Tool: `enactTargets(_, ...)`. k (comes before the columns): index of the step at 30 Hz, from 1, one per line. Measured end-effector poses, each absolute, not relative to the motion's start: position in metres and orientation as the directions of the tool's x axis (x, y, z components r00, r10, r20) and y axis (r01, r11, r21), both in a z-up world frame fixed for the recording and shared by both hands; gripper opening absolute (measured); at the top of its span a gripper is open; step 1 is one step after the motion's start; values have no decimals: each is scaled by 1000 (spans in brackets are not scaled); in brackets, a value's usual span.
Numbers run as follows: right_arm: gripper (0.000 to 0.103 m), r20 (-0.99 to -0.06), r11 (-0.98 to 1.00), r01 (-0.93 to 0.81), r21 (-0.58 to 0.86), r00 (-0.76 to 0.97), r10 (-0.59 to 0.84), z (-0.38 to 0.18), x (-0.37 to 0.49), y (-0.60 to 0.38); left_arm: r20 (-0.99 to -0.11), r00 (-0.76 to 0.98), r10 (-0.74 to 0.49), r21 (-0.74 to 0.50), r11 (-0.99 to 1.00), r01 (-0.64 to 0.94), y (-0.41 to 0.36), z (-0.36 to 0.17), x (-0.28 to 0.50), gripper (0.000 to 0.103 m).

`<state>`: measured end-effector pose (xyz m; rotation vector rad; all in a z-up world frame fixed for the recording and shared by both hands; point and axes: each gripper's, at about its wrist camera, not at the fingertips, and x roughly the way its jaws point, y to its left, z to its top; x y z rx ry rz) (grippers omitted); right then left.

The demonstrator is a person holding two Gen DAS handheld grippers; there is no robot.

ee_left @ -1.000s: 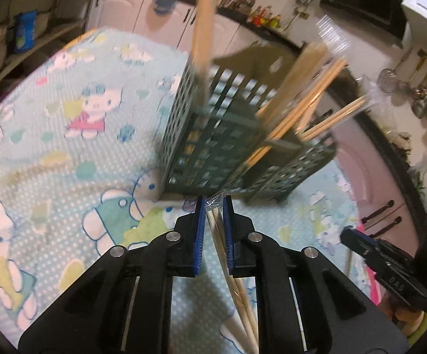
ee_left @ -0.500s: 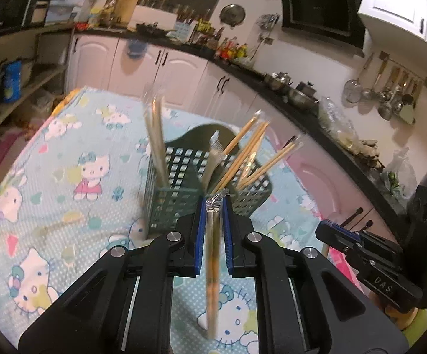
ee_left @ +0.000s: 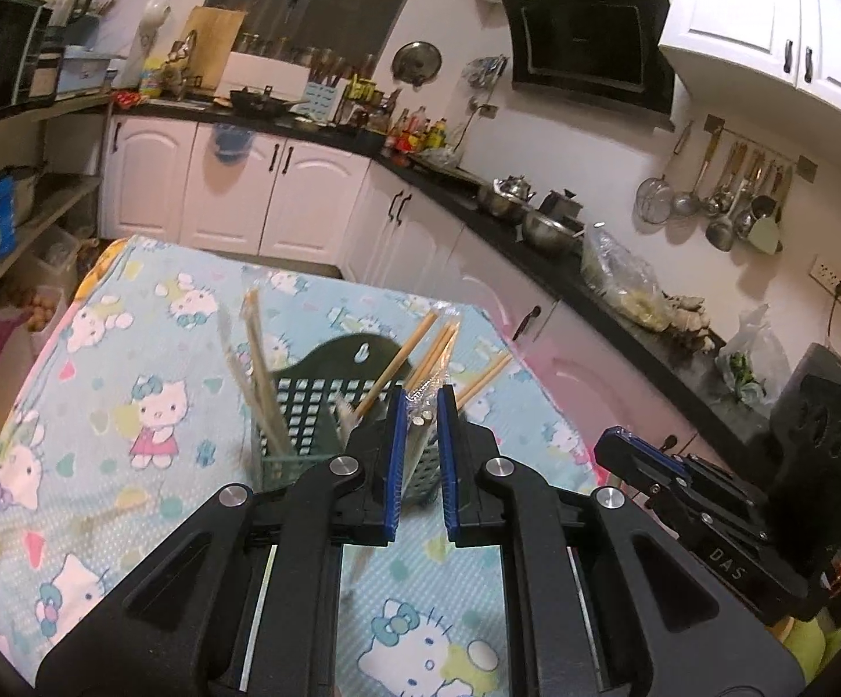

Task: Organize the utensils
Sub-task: 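Lift the chopsticks with the left tool while the right tool carries its pair above the basket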

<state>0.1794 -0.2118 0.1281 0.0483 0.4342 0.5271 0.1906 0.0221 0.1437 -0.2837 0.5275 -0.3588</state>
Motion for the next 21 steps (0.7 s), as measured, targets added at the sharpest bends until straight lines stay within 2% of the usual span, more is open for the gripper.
enactTargets(12, 9, -279, 878, -459, 135, 833, 478, 158, 195, -221, -373, 823, -428, -339, 889, 309, 11, 180, 208, 5)
enactTargets(21, 9, -243, 882, -449, 144, 848, 471, 164, 221, -221, -336, 843, -420, -326, 892, 314, 5, 200, 232, 5)
